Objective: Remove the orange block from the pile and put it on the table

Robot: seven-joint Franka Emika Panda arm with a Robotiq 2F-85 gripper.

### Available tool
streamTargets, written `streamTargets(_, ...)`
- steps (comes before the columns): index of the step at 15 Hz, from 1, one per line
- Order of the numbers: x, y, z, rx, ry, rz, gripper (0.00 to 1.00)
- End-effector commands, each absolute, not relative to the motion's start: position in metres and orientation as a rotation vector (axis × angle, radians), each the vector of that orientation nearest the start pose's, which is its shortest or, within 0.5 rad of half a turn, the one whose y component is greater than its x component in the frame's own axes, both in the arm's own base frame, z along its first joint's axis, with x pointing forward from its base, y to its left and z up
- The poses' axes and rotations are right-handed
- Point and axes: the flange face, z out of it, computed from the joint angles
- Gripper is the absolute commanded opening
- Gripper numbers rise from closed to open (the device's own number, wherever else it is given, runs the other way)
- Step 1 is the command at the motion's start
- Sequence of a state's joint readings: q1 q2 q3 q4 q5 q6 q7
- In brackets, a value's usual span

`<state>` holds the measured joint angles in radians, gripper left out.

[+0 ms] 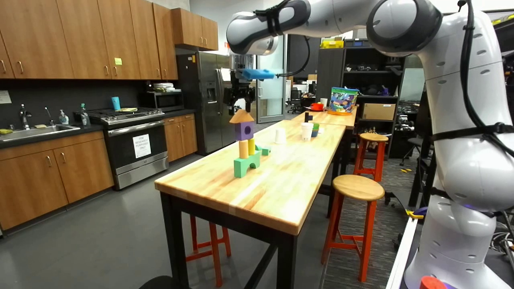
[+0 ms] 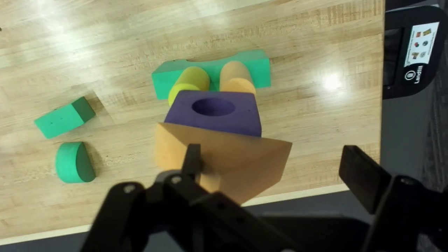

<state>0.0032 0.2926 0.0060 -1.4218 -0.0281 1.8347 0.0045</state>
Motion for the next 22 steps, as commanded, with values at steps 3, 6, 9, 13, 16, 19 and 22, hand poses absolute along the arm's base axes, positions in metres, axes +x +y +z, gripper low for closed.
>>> streamTargets(3, 0.669, 0.000, 0.549, -3.151, -0.027, -0.175, 1.00)
streamTargets(6, 0.670, -0.002, 0.550, -3.150, -0.021, -0.175, 1.00)
streamTargets(9, 0.670, -0.003, 0.551, -3.149, -0.019, -0.179, 0.91)
streamTargets(13, 0.670, -0.004, 0.554, -3.148, -0.016, -0.188, 0.54)
streamTargets(16, 0.670, -0.006, 0.556, -3.148, -0.012, -0.197, 0.30)
streamTargets(19, 0.670, -0.007, 0.560, -3.147, -0.009, -0.208, 0.10)
streamTargets(22, 0.671, -0.008, 0.562, -3.147, -0.007, -0.216, 0.04)
